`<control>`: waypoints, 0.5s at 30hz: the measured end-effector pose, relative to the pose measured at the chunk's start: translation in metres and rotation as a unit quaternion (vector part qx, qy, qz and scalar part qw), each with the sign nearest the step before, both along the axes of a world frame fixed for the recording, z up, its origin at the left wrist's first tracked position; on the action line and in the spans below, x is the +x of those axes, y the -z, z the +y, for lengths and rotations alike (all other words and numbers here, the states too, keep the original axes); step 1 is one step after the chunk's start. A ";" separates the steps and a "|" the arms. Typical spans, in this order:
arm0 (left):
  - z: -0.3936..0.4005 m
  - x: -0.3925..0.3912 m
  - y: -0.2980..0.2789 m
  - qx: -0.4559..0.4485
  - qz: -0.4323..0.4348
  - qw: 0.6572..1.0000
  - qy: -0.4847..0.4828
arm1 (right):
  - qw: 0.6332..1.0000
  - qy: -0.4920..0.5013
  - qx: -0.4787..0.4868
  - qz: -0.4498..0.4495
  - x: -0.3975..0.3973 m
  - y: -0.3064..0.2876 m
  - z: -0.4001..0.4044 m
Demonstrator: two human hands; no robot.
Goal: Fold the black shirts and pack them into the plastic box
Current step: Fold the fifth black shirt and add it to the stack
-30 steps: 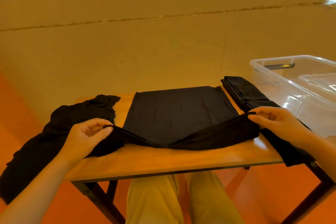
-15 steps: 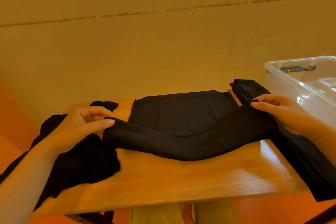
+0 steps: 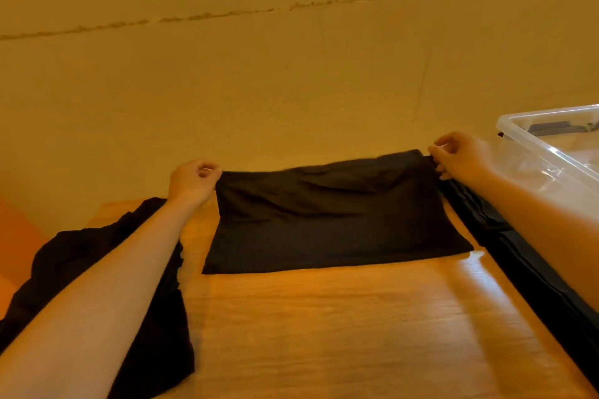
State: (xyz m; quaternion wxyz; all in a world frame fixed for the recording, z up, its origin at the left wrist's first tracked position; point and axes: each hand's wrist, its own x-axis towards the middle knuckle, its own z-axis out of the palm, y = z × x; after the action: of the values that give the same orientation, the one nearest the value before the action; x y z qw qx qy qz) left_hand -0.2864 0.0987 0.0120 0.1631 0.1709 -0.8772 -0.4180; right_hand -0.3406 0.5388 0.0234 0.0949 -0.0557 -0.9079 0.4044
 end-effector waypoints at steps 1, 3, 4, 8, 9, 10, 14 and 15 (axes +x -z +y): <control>0.000 -0.006 0.009 -0.052 -0.011 0.999 -0.003 | 0.998 -0.003 0.065 0.014 -0.003 0.007 -0.005; 0.006 -0.008 0.026 -0.157 -0.017 0.987 0.014 | 0.983 -0.057 0.162 0.061 0.001 0.022 -0.016; 0.011 -0.005 0.033 -0.208 -0.007 0.977 0.041 | 0.973 -0.098 0.192 0.085 0.008 0.028 -0.022; 0.034 0.032 0.053 -0.321 -0.011 0.925 0.203 | 0.939 -0.225 0.250 0.065 0.040 0.051 -0.042; 0.038 0.043 0.057 -0.329 -0.027 0.915 0.231 | 0.931 -0.247 0.264 0.050 0.049 0.055 -0.046; 0.041 0.053 0.061 -0.333 -0.047 0.908 0.250 | 0.923 -0.265 0.279 0.033 0.056 0.059 -0.049; 0.035 0.080 0.072 -0.351 -0.146 0.893 0.242 | 0.903 -0.283 0.319 -0.057 0.079 0.074 -0.048; 0.034 0.086 0.072 -0.355 -0.161 0.890 0.236 | 0.899 -0.279 0.331 -0.069 0.084 0.076 -0.047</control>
State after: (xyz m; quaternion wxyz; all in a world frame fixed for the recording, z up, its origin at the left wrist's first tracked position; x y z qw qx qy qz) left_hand -0.2007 0.1328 -0.0605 -0.0341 -0.0456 -0.9958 -0.0716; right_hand -0.2570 0.4918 -0.0525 -0.0721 0.2065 -0.9720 0.0857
